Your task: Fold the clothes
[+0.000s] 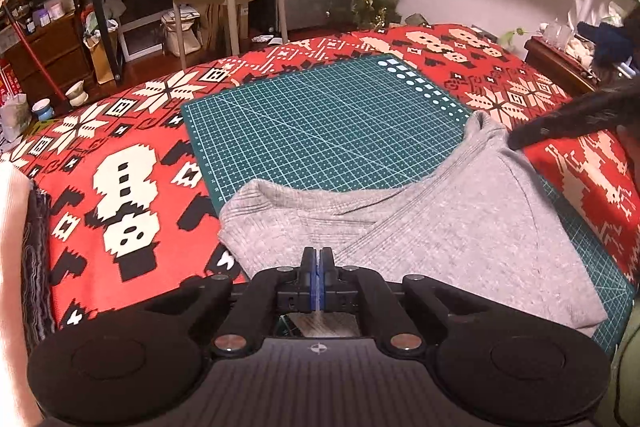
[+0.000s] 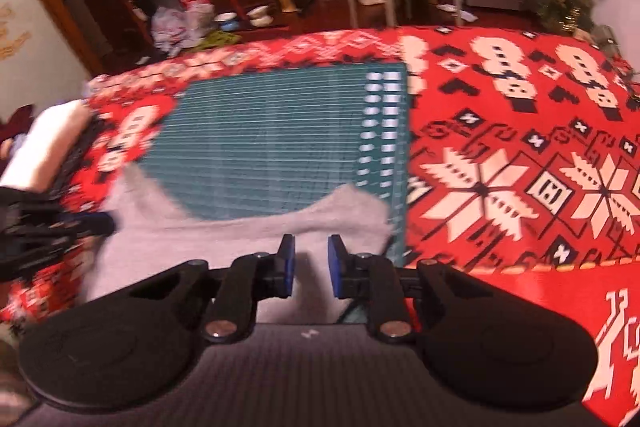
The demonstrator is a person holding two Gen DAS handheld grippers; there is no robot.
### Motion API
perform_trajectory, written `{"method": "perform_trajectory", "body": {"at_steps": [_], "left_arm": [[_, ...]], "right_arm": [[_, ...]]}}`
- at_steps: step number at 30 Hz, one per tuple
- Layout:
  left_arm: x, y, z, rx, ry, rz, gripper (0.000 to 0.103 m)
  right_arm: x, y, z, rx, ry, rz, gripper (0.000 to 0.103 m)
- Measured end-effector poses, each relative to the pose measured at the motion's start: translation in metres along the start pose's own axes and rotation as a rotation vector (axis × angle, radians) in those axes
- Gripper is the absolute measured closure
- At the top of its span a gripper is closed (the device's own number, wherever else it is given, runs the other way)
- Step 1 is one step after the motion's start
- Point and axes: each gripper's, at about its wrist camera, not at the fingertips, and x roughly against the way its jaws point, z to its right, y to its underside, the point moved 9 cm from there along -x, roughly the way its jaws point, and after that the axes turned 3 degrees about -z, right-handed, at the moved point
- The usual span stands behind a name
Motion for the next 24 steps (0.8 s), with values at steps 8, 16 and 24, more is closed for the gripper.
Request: {"method": "perform_trajectory", "body": {"at_steps": [8,16,24], "left_arm": [[0.030,0.011,0.002,0.067,0.034,0.019,0.089],[0.062,0.056,0.044,0.171,0.231,-0.052,0.083],[0.058,0.049,0.090,0.044,0.333,-0.001,0.099]], "right_arm": [[0.016,0.066,-0.073,0.128,-0.156,-0.155,0.083],[0.009,0.107,-0.079,0.140,-0.140,-0.210,0.084],[0.030,0.102,-0.090,0.159,-0.124,-0.122,0.102]]}}
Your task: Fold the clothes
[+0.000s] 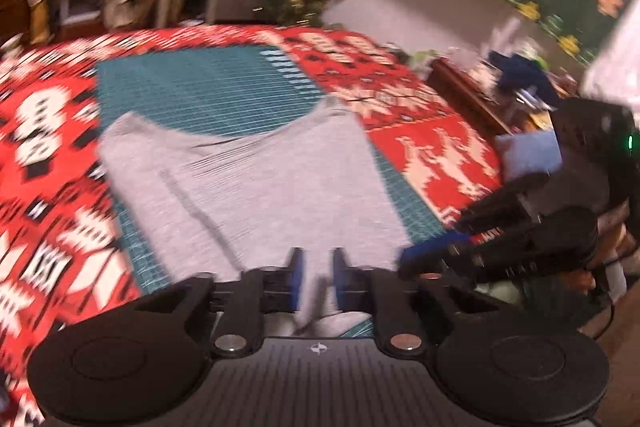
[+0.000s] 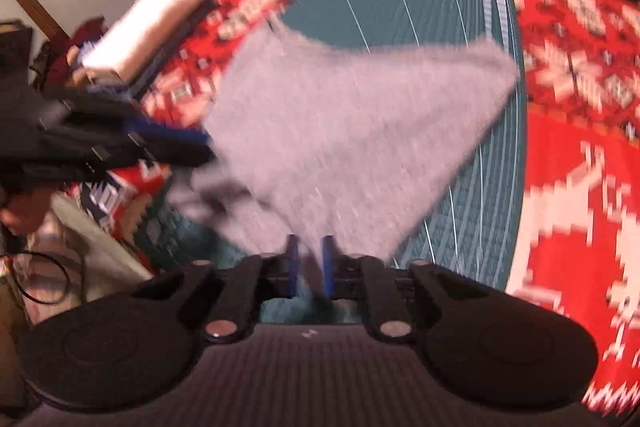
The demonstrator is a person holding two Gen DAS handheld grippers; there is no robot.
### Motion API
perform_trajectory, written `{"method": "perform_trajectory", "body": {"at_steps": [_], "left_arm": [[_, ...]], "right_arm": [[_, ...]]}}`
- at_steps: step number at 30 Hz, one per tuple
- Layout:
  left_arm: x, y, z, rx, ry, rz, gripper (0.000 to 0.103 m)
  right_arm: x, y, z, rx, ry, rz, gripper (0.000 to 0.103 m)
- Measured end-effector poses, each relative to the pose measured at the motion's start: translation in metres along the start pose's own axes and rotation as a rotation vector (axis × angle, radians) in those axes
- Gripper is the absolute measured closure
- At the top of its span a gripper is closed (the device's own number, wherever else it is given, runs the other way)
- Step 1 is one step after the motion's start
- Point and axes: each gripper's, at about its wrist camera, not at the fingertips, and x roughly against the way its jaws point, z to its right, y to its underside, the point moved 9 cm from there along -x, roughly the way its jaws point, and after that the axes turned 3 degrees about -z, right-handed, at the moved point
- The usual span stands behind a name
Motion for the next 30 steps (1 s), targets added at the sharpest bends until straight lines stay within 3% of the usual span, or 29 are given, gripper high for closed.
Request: {"method": "perform_trajectory", "body": {"at_steps": [3,7,13,17,19,23,26,28,30], "left_arm": [[-0.015,0.006,0.002,-0.030,-0.023,-0.027,0.100],[-0.028,0.022,0.003,-0.045,-0.052,-0.075,0.099],[-0.017,0.031,-0.002,-0.014,-0.078,-0.074,0.099],[-0.002,0.030,0.011,-0.032,-0.098,-0.053,0.096],[0.005,0.029,0.018,-0.043,-0.109,-0.042,0.096],[0.024,0.022,0.027,-0.050,-0.139,-0.008,0.083],[0.045,0.005,0.038,-0.047,-0.170,0.029,0.061],[0.060,-0.008,0.046,-0.046,-0.189,0.053,0.054],[0.075,-0.021,0.054,-0.044,-0.209,0.078,0.038]], "right_arm": [[-0.007,-0.011,-0.015,0.056,-0.005,0.047,0.103],[-0.030,0.000,-0.018,0.064,0.020,0.016,0.103],[-0.024,0.024,-0.020,0.053,0.005,-0.010,0.102],[-0.009,0.019,-0.025,0.032,-0.008,0.017,0.101],[0.002,0.015,-0.028,0.029,0.004,0.036,0.095],[0.025,0.006,-0.035,0.032,0.042,0.074,0.091],[0.050,-0.001,-0.040,0.036,0.076,0.096,0.089],[0.071,-0.008,-0.043,0.036,0.098,0.111,0.087],[0.093,-0.018,-0.048,0.047,0.128,0.127,0.077]]}}
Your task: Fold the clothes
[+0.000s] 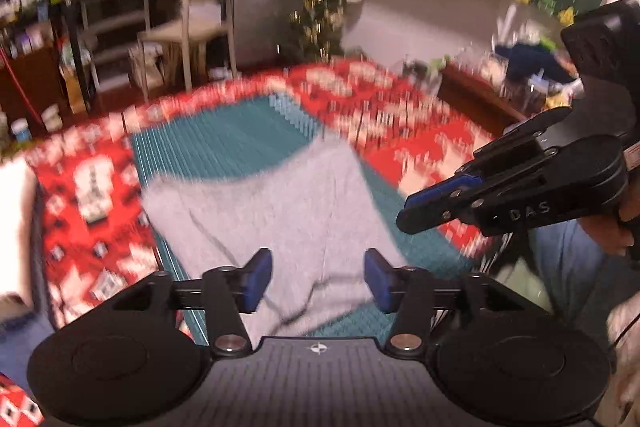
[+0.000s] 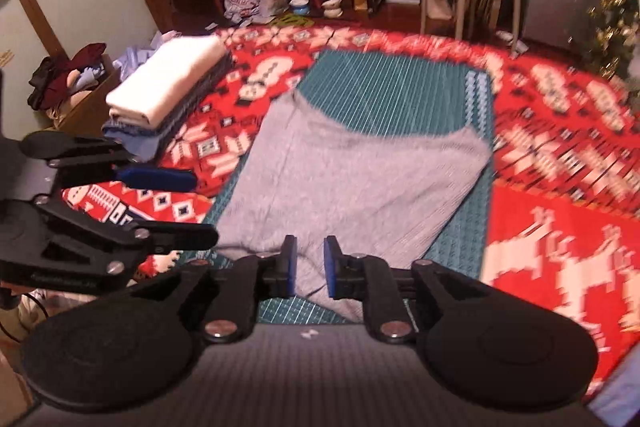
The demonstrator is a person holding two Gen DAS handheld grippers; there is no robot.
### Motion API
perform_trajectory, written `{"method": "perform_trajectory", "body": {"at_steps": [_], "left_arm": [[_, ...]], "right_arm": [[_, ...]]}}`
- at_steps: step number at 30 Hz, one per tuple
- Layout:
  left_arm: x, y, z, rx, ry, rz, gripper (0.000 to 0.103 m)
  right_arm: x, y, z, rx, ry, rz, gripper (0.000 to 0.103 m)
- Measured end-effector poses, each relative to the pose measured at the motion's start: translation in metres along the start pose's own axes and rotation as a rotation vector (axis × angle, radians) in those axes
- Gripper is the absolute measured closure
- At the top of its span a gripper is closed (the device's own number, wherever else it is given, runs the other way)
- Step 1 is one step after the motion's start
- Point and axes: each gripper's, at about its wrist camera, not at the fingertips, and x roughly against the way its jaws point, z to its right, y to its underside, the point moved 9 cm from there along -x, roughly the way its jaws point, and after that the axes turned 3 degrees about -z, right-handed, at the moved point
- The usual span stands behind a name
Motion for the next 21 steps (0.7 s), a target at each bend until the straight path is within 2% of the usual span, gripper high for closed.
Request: {"method": "perform_trajectory", "body": {"at_steps": [1,3,5,7,9,11,15,18,21], "left_arm": [[0.008,-0.007,0.002,0.001,-0.010,0.012,0.036],[0.023,-0.021,0.006,0.004,-0.030,0.036,0.029],[0.038,-0.035,0.010,0.007,-0.050,0.060,0.026],[0.053,-0.049,0.014,0.011,-0.071,0.084,0.021],[0.062,-0.063,0.012,0.030,-0.072,0.083,0.011],[0.068,-0.077,0.006,0.069,-0.087,0.092,0.010],[0.079,-0.102,-0.010,0.154,-0.107,0.126,0.009],[0.081,-0.120,-0.018,0.155,-0.162,0.145,0.007],[0.078,-0.136,-0.028,0.151,-0.244,0.168,0.003]], "right_arm": [[0.011,-0.007,-0.001,0.010,0.014,0.012,0.071],[0.032,-0.022,-0.004,0.029,0.036,0.034,0.068],[0.049,-0.035,-0.007,0.035,0.058,0.052,0.060],[0.065,-0.047,-0.010,0.036,0.080,0.071,0.044],[0.079,-0.058,-0.013,0.036,0.104,0.090,0.034],[0.089,-0.070,-0.013,0.023,0.132,0.109,0.027],[0.109,-0.095,0.000,-0.022,0.208,0.164,0.002],[0.123,-0.113,0.009,-0.051,0.260,0.198,0.001],[0.125,-0.129,0.017,-0.080,0.269,0.189,0.001]]}}
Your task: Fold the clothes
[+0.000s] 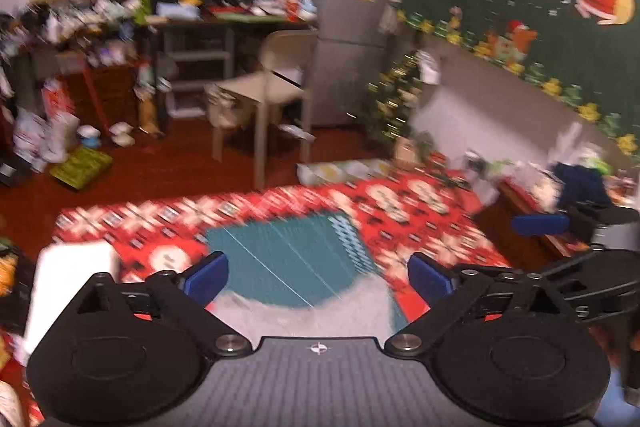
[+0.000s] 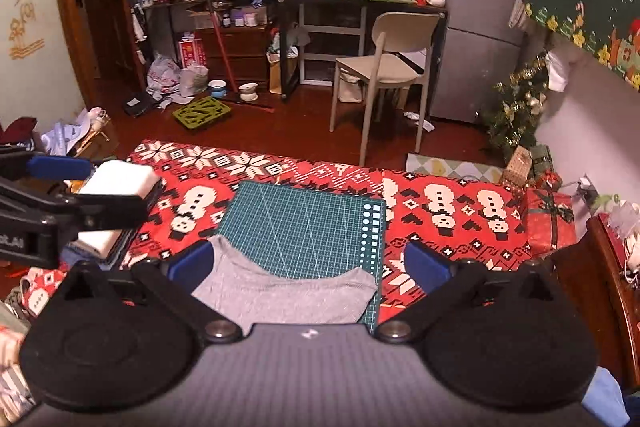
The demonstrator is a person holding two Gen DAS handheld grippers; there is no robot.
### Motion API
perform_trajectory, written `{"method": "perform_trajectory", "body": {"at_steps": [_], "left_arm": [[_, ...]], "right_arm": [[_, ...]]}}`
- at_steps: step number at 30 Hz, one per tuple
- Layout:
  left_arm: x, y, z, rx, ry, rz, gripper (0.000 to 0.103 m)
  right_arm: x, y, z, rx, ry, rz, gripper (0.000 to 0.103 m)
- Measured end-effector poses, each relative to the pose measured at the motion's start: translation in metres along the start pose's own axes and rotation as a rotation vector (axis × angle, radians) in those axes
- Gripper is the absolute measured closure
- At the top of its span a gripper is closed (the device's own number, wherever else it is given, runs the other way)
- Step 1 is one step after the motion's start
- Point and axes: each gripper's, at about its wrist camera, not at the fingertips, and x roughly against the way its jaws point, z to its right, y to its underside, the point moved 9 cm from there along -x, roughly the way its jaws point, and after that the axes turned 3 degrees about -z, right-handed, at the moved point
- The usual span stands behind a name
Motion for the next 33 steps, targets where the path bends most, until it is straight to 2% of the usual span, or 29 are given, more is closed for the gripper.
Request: {"method": "perform_trajectory", "body": {"at_steps": [4,5,8,10,14,15,16,17,18,19,20,22,23,24,25,30,33], "left_arm": [[-0.024,-0.017,-0.010,0.032,-0.114,0.012,0.003],[-0.029,-0.018,-0.012,0.050,-0.118,0.015,0.003],[-0.046,-0.012,-0.022,0.095,-0.125,0.028,0.003],[-0.066,0.000,-0.031,0.120,-0.107,-0.022,0.005],[-0.102,0.025,-0.043,0.143,-0.041,-0.118,0.024],[-0.111,0.032,-0.045,0.148,-0.025,-0.141,0.029],[-0.120,0.038,-0.048,0.154,-0.008,-0.165,0.033],[-0.128,0.045,-0.051,0.159,0.009,-0.189,0.043],[-0.137,0.051,-0.054,0.165,0.025,-0.213,0.056],[-0.145,0.058,-0.057,0.170,0.042,-0.237,0.062],[-0.154,0.064,-0.060,0.176,0.058,-0.260,0.070],[-0.170,0.077,-0.065,0.187,0.092,-0.308,0.086],[-0.179,0.083,-0.068,0.192,0.109,-0.332,0.094],[-0.181,0.088,-0.072,0.201,0.121,-0.346,0.094],[-0.184,0.092,-0.073,0.210,0.136,-0.355,0.094],[-0.206,0.109,-0.056,0.181,0.252,-0.394,0.098],[-0.215,0.114,-0.050,0.144,0.260,-0.404,0.099]], "right_arm": [[-0.018,-0.019,0.010,-0.046,0.024,0.001,0.001],[-0.023,-0.024,0.013,-0.057,0.030,0.001,0.001],[-0.043,-0.028,0.016,-0.031,0.067,0.015,0.001],[-0.062,-0.021,0.016,0.007,0.073,-0.012,0.001],[-0.103,-0.001,0.008,0.045,0.007,-0.084,0.001],[-0.116,0.006,0.007,0.049,-0.013,-0.108,0.005],[-0.129,0.012,0.006,0.049,-0.030,-0.135,0.016],[-0.143,0.020,0.006,0.045,-0.045,-0.164,0.022],[-0.157,0.027,0.007,0.033,-0.058,-0.193,0.032],[-0.170,0.034,0.008,0.015,-0.072,-0.216,0.045],[-0.182,0.042,0.009,-0.003,-0.089,-0.238,0.051],[-0.207,0.059,0.013,-0.033,-0.112,-0.280,0.076],[-0.220,0.067,0.016,-0.049,-0.115,-0.298,0.082],[-0.233,0.073,0.020,-0.066,-0.122,-0.315,0.090],[-0.244,0.080,0.026,-0.085,-0.133,-0.326,0.095],[-0.282,0.101,0.043,-0.124,-0.180,-0.356,0.096],[-0.299,0.107,0.048,-0.130,-0.194,-0.369,0.096]]}}
